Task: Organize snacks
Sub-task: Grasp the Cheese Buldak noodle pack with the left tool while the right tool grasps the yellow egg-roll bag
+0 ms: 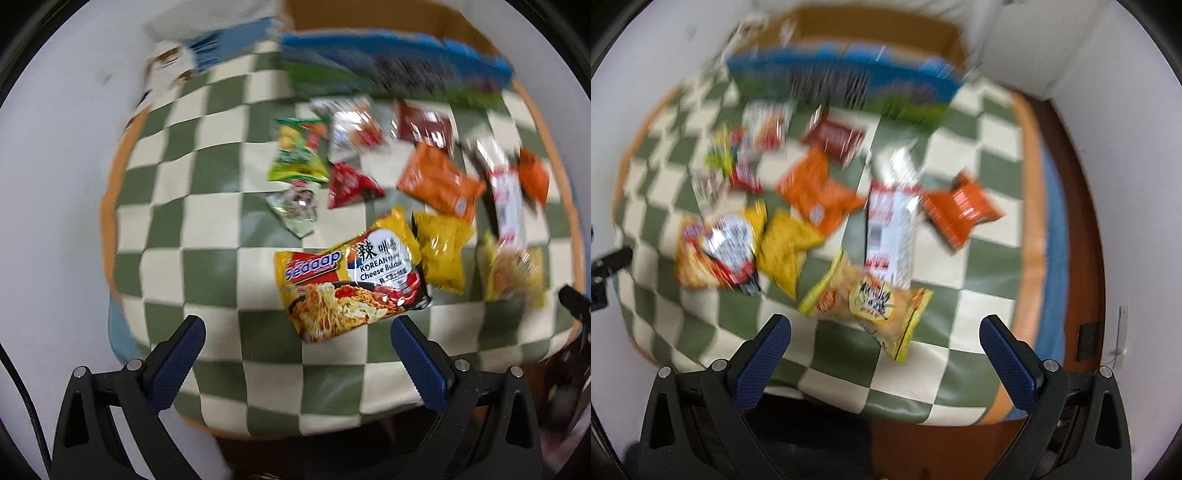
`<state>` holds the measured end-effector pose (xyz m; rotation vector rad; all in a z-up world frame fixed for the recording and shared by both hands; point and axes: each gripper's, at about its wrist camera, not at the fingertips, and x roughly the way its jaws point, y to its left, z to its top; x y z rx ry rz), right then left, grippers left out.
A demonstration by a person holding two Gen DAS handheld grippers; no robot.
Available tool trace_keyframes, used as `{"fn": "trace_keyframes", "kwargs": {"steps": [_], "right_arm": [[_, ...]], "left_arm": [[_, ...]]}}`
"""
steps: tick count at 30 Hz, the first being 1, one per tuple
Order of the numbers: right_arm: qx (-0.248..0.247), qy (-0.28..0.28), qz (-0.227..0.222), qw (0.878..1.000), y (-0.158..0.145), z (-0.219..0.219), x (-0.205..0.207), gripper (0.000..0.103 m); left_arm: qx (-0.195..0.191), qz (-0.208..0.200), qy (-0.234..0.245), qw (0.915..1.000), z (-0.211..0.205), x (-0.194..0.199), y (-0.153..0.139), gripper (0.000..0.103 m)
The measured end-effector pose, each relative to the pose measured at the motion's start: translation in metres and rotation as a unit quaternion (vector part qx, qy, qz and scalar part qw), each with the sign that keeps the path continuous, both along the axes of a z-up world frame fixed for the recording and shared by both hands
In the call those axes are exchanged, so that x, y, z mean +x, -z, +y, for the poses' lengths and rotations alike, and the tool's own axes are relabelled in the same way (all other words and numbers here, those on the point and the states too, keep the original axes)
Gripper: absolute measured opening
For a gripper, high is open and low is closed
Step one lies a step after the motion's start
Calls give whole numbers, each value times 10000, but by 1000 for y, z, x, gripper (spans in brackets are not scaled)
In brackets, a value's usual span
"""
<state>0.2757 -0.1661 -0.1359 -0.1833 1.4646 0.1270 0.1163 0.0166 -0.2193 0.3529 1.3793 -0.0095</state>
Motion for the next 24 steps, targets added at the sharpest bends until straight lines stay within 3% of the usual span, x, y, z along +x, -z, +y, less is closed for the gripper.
{"fn": "trace_keyframes", "kwargs": {"steps": [3, 5, 10, 15, 17, 21, 24], "right_arm": [[-29, -387, 513, 9979, 47, 9, 11, 103], [-106, -654, 788, 9947, 73, 16, 15, 103], [-241, -1102, 1166, 9867, 117, 30, 27, 103], [-313, -1358, 1373, 9807, 152, 41, 32, 103], [-306, -1387, 1439, 9793, 161, 45, 33, 98], [-235, -1144, 1465, 9823, 170, 50, 33, 78], [14, -305, 1501, 9882, 170, 34, 39, 67]], "left_arm": [[279, 243, 672, 9971, -16, 6, 33, 103], [467, 453, 1256, 9899, -28, 7, 57, 103], [897, 879, 2423, 9620, -48, 14, 108, 103], [877, 1386, 2992, 9400, -58, 23, 137, 103], [981, 1480, 3139, 9327, -60, 27, 143, 103], [835, 1422, 3016, 9391, -56, 33, 141, 98], [598, 1309, 2496, 9576, -46, 37, 135, 90]]}}
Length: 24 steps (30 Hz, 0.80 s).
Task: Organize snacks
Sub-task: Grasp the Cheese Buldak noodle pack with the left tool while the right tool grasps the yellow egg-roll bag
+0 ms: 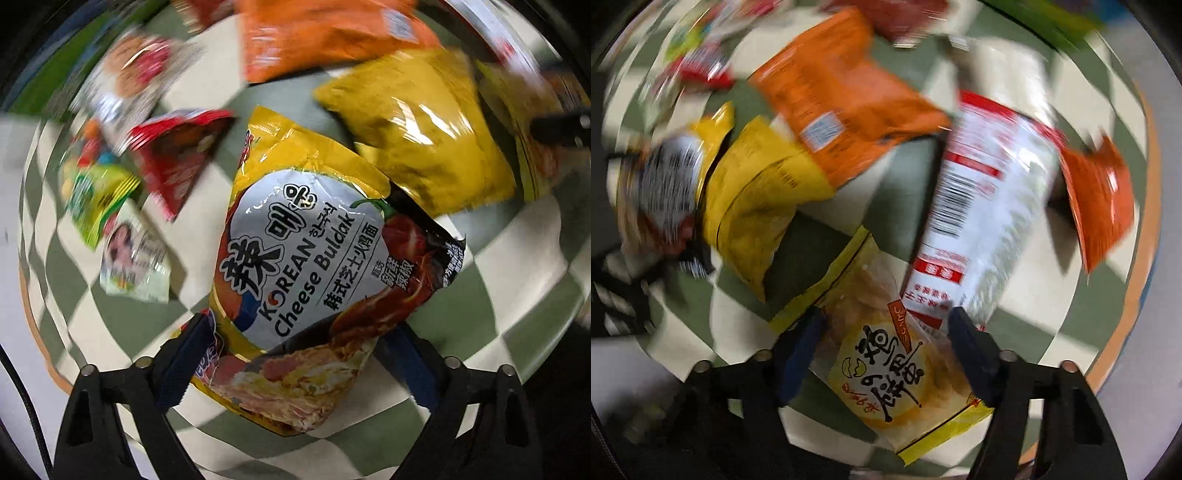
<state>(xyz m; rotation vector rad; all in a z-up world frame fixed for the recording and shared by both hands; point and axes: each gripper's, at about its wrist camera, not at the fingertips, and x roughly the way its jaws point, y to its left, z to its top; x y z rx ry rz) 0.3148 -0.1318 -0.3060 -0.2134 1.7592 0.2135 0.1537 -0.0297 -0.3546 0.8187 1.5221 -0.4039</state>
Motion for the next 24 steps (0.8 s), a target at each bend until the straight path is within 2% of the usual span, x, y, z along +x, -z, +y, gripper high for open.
{"fn": "trace_keyframes", "kwargs": {"steps": [2, 3, 4, 5, 7, 9, 10, 12, 15, 18, 19, 20, 21, 24], "right_arm": [[145, 787, 78, 9968, 0, -20, 7, 65], [249, 1178, 82, 9927, 2, -29, 7, 65], [355, 1442, 86, 9889, 3, -35, 7, 65], [516, 1762, 144, 9829, 6, -44, 7, 65], [705, 1849, 319, 9797, 10, -48, 7, 71], [685, 1507, 327, 9857, 10, -42, 9, 80], [600, 1208, 266, 9905, 7, -38, 8, 83], [431, 558, 175, 9974, 1, -21, 5, 87], [117, -251, 275, 9992, 5, 1, -4, 89], [-184, -682, 523, 9961, 31, 20, -16, 89], [-317, -705, 543, 9955, 41, 25, -16, 87], [-495, -623, 543, 9953, 52, 26, -16, 75], [-517, -366, 520, 9966, 62, 25, -14, 66], [-208, 859, 527, 9947, 71, 12, -11, 64]], "left_arm": [[-130, -137, -808, 9966, 12, 13, -8, 87], [-190, -179, -1343, 9906, 21, 22, -11, 87], [-297, -202, -2029, 9785, 33, 31, -15, 87], [-420, -187, -2467, 9680, 41, 37, -17, 87], [-699, 45, -3169, 9459, 54, 49, -21, 87], [-975, 266, -3270, 9396, 55, 52, -30, 87], [-1125, 308, -3211, 9398, 55, 52, -39, 87], [-1166, 199, -2911, 9494, 46, 55, -57, 87], [-1007, 32, -2199, 9703, 34, 50, -75, 87], [-709, -143, -1838, 9803, 30, 56, -76, 87], [-653, -159, -1760, 9821, 27, 61, -76, 87], [-607, -180, -1709, 9832, 21, 59, -70, 87], [-530, -196, -1661, 9845, 22, 62, -65, 87], [-465, 20, -1509, 9875, 29, 78, -40, 89]]}}
